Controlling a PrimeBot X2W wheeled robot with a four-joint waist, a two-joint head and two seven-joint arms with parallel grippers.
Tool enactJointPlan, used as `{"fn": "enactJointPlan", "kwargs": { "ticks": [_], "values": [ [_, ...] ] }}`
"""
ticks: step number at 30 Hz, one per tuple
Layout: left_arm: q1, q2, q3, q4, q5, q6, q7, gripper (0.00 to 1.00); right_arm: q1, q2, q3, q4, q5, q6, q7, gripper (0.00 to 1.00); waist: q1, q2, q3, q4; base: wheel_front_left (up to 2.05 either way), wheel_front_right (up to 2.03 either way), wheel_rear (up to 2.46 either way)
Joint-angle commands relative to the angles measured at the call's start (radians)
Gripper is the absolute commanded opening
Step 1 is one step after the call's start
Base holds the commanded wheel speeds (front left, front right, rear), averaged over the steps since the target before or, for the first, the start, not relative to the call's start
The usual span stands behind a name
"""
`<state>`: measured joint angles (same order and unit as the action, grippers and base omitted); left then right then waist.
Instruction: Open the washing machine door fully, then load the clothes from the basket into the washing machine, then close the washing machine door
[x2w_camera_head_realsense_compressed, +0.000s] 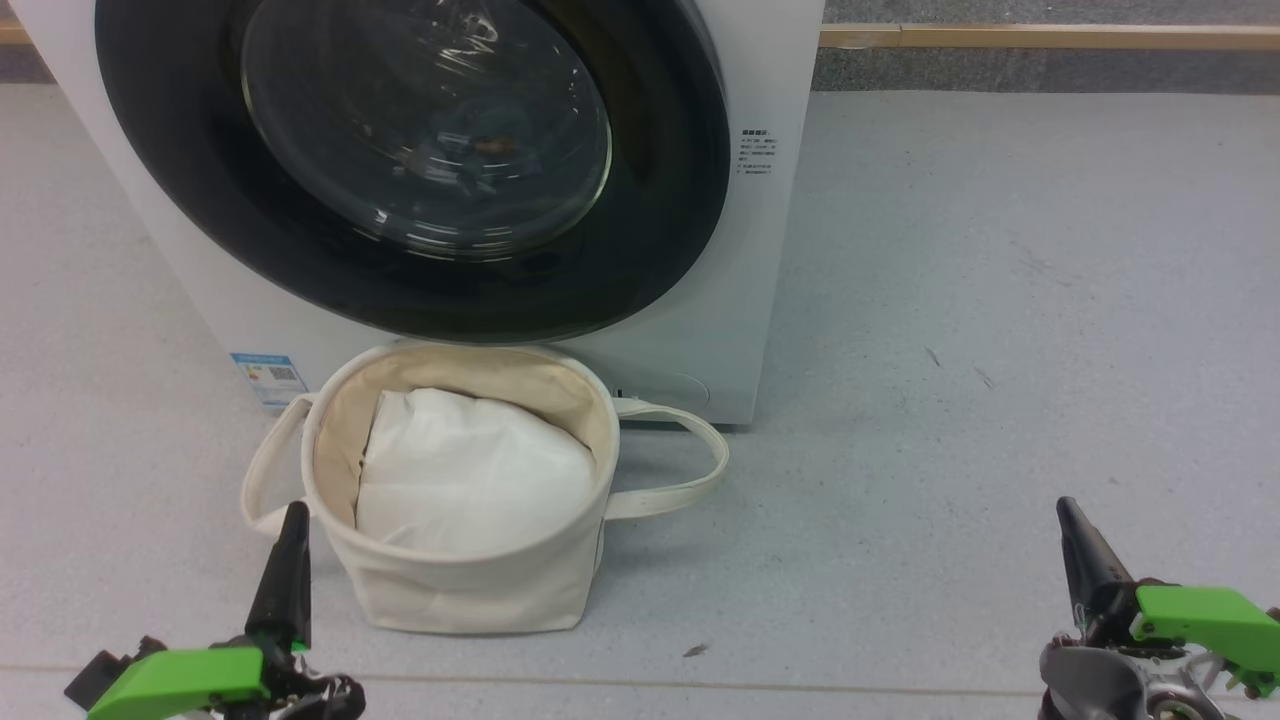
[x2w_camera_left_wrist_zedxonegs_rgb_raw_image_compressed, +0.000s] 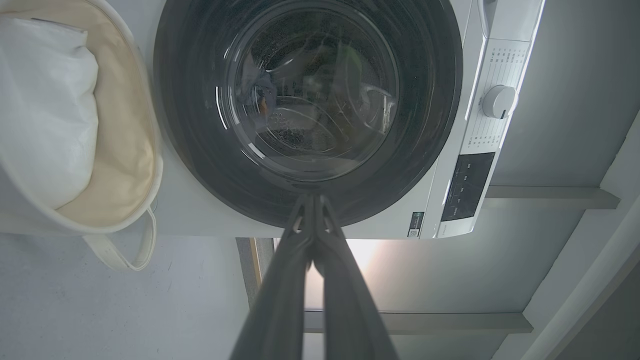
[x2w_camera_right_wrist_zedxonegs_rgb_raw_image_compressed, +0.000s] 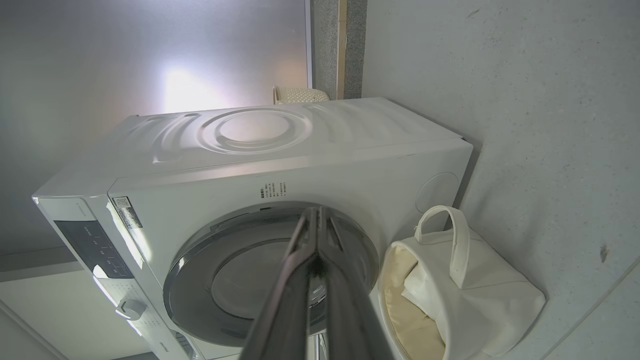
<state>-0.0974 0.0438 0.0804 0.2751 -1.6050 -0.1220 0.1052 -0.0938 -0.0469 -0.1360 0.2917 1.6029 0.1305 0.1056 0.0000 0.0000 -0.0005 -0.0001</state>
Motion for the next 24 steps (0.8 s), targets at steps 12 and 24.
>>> {"fn": "enactJointPlan", "kwargs": {
  "ticks": [12,24],
  "values": [
    [-0.016,0.006,0.035,-0.038,-0.002,0.004,0.009,0.0,-0.025,-0.003,0.02,-0.039,0.004,0.0,0.009,0.0,0.0,0.0,0.0,0.0,0.0,0.0,0.0],
    [-0.016,0.006,0.035,-0.038,-0.002,0.004,0.009,0.0,-0.025,-0.003,0.02,-0.039,0.004,0.0,0.009,0.0,0.0,0.0,0.0,0.0,0.0,0.0,0.0]
  ]
}}
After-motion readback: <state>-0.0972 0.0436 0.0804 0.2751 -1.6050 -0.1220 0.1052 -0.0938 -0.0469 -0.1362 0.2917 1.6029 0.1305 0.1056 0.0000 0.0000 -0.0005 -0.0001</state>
